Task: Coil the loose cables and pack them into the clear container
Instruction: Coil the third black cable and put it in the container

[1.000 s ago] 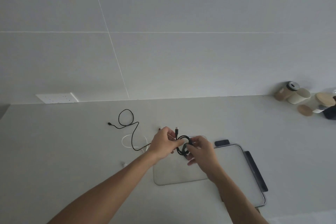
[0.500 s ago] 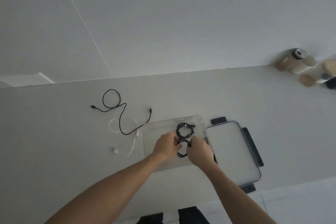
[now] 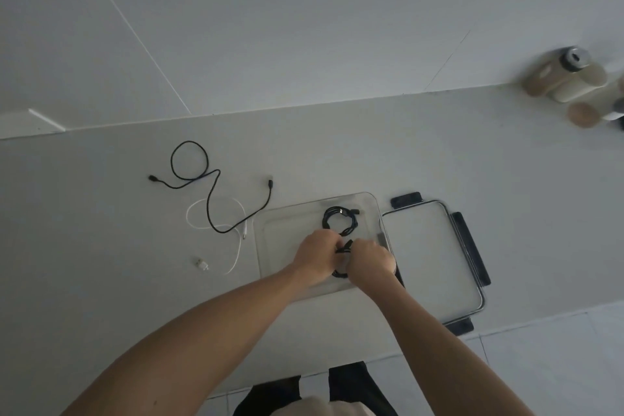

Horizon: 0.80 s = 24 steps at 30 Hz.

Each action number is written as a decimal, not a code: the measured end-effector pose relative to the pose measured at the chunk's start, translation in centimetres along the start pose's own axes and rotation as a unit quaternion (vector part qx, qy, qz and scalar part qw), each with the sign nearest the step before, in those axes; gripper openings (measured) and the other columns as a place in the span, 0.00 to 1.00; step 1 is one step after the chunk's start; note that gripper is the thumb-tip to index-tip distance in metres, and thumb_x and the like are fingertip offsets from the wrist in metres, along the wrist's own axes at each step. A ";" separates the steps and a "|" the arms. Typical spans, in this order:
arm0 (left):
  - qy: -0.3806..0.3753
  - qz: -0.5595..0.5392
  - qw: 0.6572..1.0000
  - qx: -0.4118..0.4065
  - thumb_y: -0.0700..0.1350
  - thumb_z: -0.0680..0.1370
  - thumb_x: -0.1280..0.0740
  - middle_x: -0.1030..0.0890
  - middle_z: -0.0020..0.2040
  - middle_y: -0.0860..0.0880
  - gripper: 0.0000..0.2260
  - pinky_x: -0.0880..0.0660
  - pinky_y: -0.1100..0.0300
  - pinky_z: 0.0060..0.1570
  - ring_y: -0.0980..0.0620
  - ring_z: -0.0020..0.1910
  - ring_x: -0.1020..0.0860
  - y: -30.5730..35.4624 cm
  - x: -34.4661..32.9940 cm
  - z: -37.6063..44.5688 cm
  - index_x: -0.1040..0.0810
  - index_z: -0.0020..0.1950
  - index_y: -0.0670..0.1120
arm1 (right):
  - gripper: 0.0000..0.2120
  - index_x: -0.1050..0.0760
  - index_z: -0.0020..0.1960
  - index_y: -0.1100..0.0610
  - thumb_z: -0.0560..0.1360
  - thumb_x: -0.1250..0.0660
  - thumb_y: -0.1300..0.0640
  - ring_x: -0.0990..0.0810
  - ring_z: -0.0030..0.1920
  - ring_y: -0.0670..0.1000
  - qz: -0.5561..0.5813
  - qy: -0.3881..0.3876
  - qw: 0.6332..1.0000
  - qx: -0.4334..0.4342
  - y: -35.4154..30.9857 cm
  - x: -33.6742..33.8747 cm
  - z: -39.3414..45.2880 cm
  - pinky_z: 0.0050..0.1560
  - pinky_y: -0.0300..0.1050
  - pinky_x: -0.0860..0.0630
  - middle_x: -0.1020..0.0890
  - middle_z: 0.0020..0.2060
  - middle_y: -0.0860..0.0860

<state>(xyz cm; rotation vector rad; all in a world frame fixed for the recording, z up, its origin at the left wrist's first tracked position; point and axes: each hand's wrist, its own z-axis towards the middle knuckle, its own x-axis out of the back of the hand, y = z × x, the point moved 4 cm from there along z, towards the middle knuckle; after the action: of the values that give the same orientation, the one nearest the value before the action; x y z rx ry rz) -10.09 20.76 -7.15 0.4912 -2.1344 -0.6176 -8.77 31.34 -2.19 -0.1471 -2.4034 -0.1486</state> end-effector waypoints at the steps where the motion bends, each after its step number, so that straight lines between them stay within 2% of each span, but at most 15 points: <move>1: 0.005 0.009 1.000 -0.009 0.44 0.71 0.33 0.30 0.24 0.49 0.14 0.36 0.54 0.27 0.48 0.26 0.31 0.3 0.1 0.1 0.32 0.27 0.43 | 0.14 0.23 0.63 0.58 0.80 0.39 0.65 0.18 0.61 0.57 -0.011 0.002 1.000 0.003 0.0 0.0 0.0 0.53 0.48 0.21 0.17 0.59 0.54; 3: 0.011 0.025 0.999 -0.026 0.43 0.71 0.33 0.37 0.23 0.49 0.18 0.43 0.54 0.26 0.47 0.25 0.37 1.0 0.4 0.1 0.39 0.26 0.44 | 0.14 0.23 0.63 0.57 0.80 0.39 0.65 0.18 0.61 0.57 -0.026 0.008 1.000 0.008 0.0 0.2 -0.2 0.54 0.48 0.20 0.17 0.59 0.54; 5: 0.010 0.038 0.999 -0.034 0.42 0.73 0.34 0.37 0.23 0.49 0.18 0.43 0.54 0.26 0.42 0.27 0.33 1.3 0.4 0.0 0.38 0.27 0.45 | 0.14 0.23 0.63 0.58 0.80 0.40 0.65 0.18 0.62 0.57 -0.033 0.015 0.999 0.013 -0.1 0.5 -0.4 0.55 0.48 0.20 0.17 0.59 0.54; 9: 0.023 0.035 0.999 -0.028 0.43 0.76 0.37 0.28 0.30 0.46 0.13 0.34 0.53 0.33 0.40 0.36 0.22 1.1 0.8 -0.5 0.31 0.31 0.44 | 0.14 0.23 0.64 0.58 0.80 0.39 0.64 0.19 0.63 0.58 -0.034 0.032 0.999 0.022 -0.7 2.8 -1.5 0.57 0.49 0.19 0.17 0.60 0.55; 11: 0.060 0.031 0.997 -0.030 0.47 0.78 0.39 0.20 0.39 0.47 0.10 0.26 0.52 0.40 0.43 0.44 0.19 1.0 2.4 -1.3 0.23 0.40 0.45 | 0.13 0.23 0.63 0.59 0.81 0.39 0.62 0.19 0.62 0.59 -0.012 0.069 0.997 0.036 -1.4 5.1 -1.8 0.54 0.48 0.23 0.18 0.60 0.56; 13: 0.116 0.026 0.993 -0.027 0.49 0.79 0.38 0.15 0.45 0.50 0.10 0.23 0.54 0.47 0.47 0.47 0.18 0.1 4.7 -2.3 0.18 0.48 0.48 | 0.10 0.22 0.58 0.59 0.81 0.41 0.60 0.19 0.53 0.60 0.037 0.125 0.989 0.067 -2.8 7.5 -2.0 0.47 0.46 0.27 0.17 0.56 0.58; 15: 0.184 0.013 0.983 -0.010 0.49 0.79 0.37 0.15 0.44 0.52 0.09 0.25 0.58 0.44 0.51 0.46 0.17 -1.5 7.5 -3.5 0.18 0.49 0.50 | 0.11 0.21 0.55 0.59 0.82 0.42 0.57 0.23 0.43 0.58 0.105 0.167 0.973 0.118 -5.3 9.4 -2.0 0.42 0.46 0.30 0.16 0.51 0.57; 16: 0.223 0.007 0.975 0.002 0.50 0.79 0.37 0.15 0.44 0.53 0.09 0.26 0.58 0.43 0.53 0.45 0.18 -2.4 9.2 -4.2 0.18 0.49 0.51 | 0.13 0.21 0.56 0.58 0.83 0.42 0.55 0.23 0.43 0.57 0.129 0.175 0.965 0.147 -6.8 10.1 -1.8 0.42 0.46 0.31 0.16 0.51 0.56; 19: 0.318 -0.076 0.943 0.059 0.49 0.79 0.35 0.17 0.47 0.55 0.08 0.26 0.58 0.44 0.55 0.44 0.19 -5.6 13.7 -6.1 0.19 0.55 0.52 | 0.14 0.22 0.65 0.55 0.83 0.41 0.55 0.19 0.56 0.58 0.134 0.165 0.955 0.208 -11.1 10.9 -0.2 0.50 0.47 0.28 0.17 0.59 0.55; 21: 0.350 -0.172 0.912 0.126 0.50 0.77 0.33 0.18 0.48 0.55 0.10 0.24 0.56 0.48 0.52 0.45 0.19 -8.2 15.8 -7.0 0.20 0.58 0.52 | 0.15 0.22 0.66 0.54 0.82 0.40 0.55 0.20 0.62 0.59 0.121 0.148 0.956 0.224 -13.8 10.9 1.3 0.58 0.49 0.27 0.17 0.61 0.55; 24: 0.312 -0.251 0.887 0.230 0.53 0.76 0.31 0.18 0.54 0.51 0.19 0.25 0.53 0.56 0.49 0.55 0.20 -12.8 16.8 -7.2 0.25 0.65 0.49 | 0.13 0.22 0.62 0.56 0.81 0.39 0.53 0.20 0.64 0.60 0.041 0.116 0.977 0.174 -16.7 10.4 3.8 0.62 0.50 0.28 0.17 0.61 0.57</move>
<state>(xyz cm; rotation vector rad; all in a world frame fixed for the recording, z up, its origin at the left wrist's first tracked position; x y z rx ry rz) -12.24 -0.42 -0.49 1.3388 -1.5066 -0.1587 -21.44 16.08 0.82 -0.0611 -2.1474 0.2796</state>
